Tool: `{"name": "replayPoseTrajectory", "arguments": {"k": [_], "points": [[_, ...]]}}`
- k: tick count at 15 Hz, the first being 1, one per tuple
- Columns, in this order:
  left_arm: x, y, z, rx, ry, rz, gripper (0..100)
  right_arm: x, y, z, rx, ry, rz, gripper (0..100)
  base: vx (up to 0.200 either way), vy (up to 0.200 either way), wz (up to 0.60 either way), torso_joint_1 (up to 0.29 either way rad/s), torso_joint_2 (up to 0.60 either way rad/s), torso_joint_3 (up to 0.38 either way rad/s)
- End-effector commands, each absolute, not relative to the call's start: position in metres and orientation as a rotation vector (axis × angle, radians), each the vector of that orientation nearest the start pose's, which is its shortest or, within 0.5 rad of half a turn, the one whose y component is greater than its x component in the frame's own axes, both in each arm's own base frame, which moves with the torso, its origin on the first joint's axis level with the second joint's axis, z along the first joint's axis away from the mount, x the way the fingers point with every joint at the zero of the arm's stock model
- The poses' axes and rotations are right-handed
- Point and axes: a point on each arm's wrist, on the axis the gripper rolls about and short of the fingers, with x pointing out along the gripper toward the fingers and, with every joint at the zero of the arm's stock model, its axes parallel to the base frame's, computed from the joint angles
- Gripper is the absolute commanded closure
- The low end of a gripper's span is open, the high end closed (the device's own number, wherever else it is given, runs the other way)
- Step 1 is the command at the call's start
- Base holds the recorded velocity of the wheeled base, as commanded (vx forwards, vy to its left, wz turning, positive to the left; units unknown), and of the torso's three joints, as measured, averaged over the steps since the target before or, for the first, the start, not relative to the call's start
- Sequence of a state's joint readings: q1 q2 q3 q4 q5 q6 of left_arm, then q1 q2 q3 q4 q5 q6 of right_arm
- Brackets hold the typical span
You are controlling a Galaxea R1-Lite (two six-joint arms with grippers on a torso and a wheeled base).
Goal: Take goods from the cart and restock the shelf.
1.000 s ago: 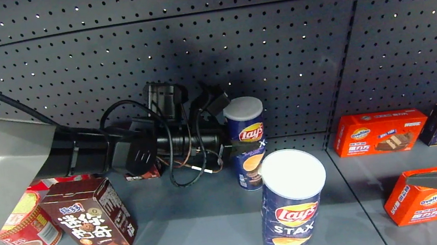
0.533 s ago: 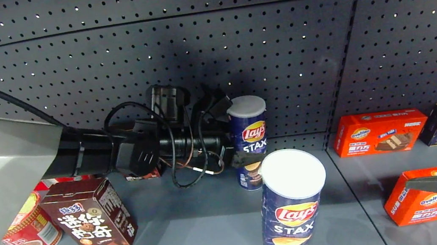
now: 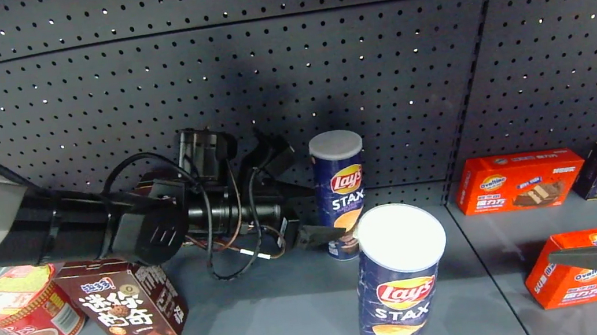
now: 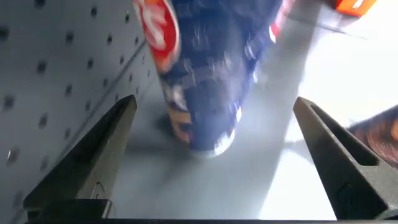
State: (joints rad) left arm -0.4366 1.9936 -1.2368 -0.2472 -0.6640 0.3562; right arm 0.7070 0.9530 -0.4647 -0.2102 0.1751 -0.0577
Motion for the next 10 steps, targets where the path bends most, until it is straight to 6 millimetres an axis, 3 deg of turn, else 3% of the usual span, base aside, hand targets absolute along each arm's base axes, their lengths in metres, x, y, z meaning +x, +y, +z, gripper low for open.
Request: {"name": "replayPoseTrajectory", "arguments": {"k": [1, 6, 10], "points": [[0.322, -0.161, 0.176, 0.264, 0.328, -1.105, 0, 0.092, 0.081, 0.197, -0.138, 0.288, 0.863, 0, 0.0, 0.0, 0.0, 0.0, 0.0, 0.0], [0.298, -0.148, 0.19, 0.297, 0.351, -0.935, 0, 0.1, 0.078, 0.195, -0.135, 0.307, 0.8, 0, 0.0, 0.0, 0.0, 0.0, 0.0, 0.0], [0.285, -0.157, 0.197, 0.358, 0.385, -0.775, 0, 0.102, 0.077, 0.194, -0.135, 0.314, 0.782, 0, 0.0, 0.0, 0.0, 0.0, 0.0, 0.0]]}}
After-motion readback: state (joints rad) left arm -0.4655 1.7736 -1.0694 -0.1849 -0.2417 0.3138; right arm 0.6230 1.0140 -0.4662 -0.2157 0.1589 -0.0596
